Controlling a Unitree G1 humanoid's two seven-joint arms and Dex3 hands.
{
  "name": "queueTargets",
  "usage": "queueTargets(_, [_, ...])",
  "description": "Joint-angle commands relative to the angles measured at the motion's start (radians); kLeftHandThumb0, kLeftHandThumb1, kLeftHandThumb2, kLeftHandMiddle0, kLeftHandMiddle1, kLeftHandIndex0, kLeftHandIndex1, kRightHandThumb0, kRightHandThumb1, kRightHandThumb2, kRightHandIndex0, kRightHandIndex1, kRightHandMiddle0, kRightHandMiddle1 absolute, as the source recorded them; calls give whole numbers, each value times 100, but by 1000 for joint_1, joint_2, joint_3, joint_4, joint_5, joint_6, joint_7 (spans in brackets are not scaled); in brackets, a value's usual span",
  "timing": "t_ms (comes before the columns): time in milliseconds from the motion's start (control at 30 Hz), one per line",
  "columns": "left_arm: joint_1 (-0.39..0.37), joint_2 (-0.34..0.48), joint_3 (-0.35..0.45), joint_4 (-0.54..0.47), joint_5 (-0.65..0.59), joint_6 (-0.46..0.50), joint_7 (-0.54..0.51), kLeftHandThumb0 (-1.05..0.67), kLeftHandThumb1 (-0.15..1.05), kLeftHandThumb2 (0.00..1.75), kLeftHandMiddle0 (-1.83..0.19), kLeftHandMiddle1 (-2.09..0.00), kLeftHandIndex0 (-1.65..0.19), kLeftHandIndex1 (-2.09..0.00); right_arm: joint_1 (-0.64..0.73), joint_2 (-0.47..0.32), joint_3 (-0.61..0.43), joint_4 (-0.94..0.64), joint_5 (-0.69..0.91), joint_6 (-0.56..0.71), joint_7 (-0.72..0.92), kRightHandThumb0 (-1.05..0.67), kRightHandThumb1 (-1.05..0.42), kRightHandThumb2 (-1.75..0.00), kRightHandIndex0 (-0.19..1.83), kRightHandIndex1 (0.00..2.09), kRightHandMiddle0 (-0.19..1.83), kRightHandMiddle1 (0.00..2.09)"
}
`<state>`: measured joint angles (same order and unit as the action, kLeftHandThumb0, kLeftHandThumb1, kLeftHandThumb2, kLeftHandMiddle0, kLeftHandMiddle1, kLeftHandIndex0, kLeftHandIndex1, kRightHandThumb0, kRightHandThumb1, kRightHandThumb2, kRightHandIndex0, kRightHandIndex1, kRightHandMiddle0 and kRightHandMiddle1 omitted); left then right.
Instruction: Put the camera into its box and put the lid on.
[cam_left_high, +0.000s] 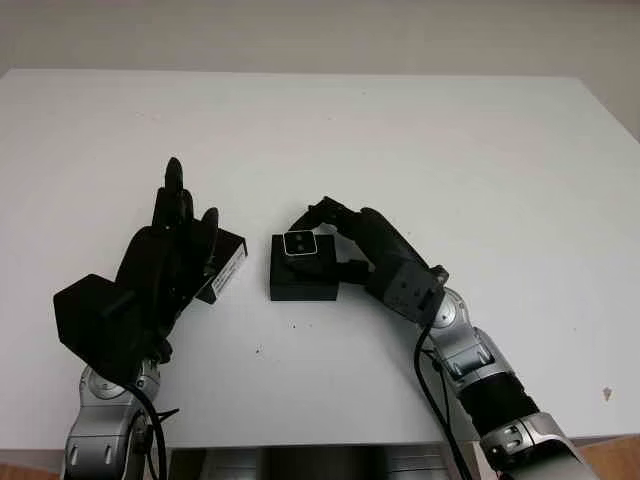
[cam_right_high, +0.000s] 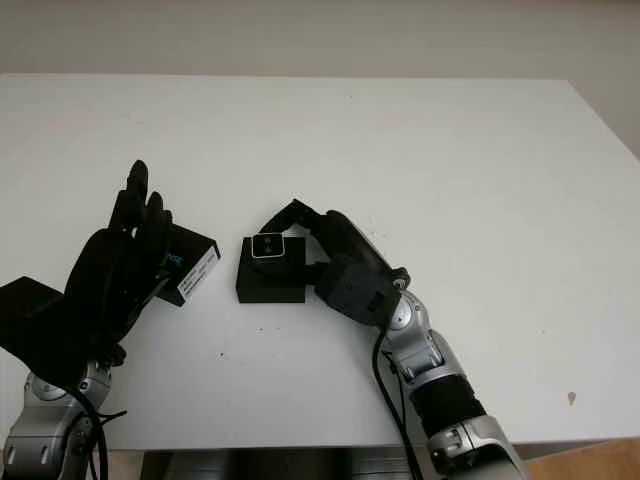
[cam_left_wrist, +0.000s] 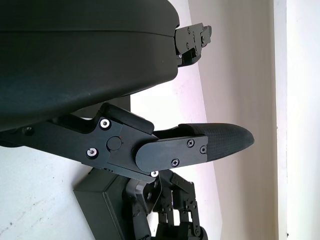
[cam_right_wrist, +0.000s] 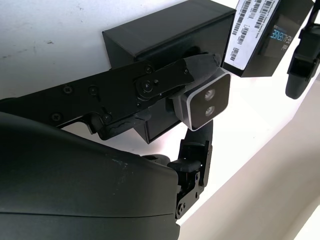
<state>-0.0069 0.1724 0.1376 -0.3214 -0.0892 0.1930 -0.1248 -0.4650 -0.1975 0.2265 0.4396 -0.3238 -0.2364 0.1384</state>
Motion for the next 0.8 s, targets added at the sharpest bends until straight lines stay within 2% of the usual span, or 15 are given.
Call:
queueTargets(0, [2,5,2,-16,-4,-5,-3,-74,105,54,19,0,19,0,24,-13,3,-6,-7,17,-1,-56,-90,-5,22,2,25,81])
queueTargets(667, [-11,-1,-4,-2,-2,-8,6,-75,105,53,19,0,19,0,31,-20,-2,-39,-10,43,11,-55,-88,-5,21,5,28,80])
queueTargets(767, [-12,-3,-7,-7,1,-1,10,-75,105,53,19,0,19,0,36,-14,-9,-37,-3,27,-2,-54,-89,-5,23,5,30,96])
